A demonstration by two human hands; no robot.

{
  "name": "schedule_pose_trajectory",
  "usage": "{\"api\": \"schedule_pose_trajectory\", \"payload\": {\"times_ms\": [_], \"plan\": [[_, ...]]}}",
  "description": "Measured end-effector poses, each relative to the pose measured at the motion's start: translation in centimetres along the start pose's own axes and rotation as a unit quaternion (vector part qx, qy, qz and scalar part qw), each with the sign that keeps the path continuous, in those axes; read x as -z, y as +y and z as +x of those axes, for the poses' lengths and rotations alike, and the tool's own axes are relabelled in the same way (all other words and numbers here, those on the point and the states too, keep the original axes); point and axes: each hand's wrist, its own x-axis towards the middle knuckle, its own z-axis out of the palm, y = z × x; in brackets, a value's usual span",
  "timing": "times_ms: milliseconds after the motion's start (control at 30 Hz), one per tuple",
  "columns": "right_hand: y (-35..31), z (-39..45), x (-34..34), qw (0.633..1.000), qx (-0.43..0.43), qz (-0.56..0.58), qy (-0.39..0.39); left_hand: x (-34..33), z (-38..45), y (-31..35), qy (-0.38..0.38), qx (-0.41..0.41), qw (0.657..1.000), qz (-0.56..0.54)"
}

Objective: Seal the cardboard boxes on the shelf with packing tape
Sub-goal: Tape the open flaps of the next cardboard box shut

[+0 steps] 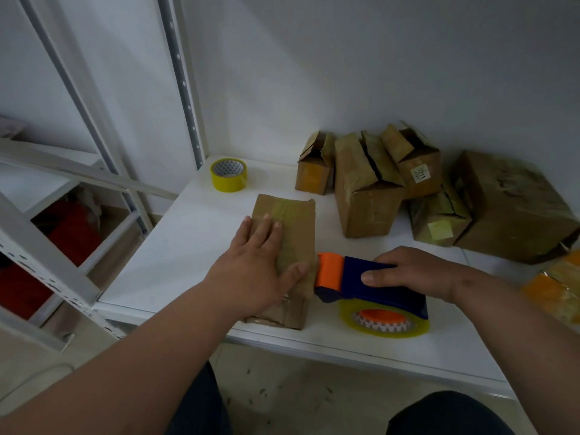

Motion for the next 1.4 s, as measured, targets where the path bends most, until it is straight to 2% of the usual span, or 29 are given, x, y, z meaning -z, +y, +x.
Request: {"api": "schedule_pose_trajectory", "payload": {"times_ms": [133,467,867,1100,1267,1400], "plan": [[1.1,-0.7,-0.1,1.000,0.000,0.026,-0.010,0.3,0.1,0.1,-0.029,0.005,1.000,0.001],[3.1,-1.9,0.5,0.998,0.007,0.062,-0.005,0.6,0.0,0.1,-0.040,0.005,0.999,-0.017],[1.8,-1.2,1.6,0.992,-0.012,-0.126,-0.021,0.5,0.0,0.0,-0.026,0.003,0.999,-0.024],[-2.6,0.9,1.7,0.967,-0.041,-0.245,-0.054,0.3,0.1,0.1,-0.026,0.001,1.000,-0.010],[-5.5,2.2,1.5,0.960,-0.085,-0.257,-0.076,0.2,0.2,0.2,-0.031,0.000,1.000,-0.005],[-5.5,2.8,1.7,0.971,-0.118,-0.191,-0.077,0.1,0.3,0.2,-0.031,-0.003,1.000,0.003]]}}
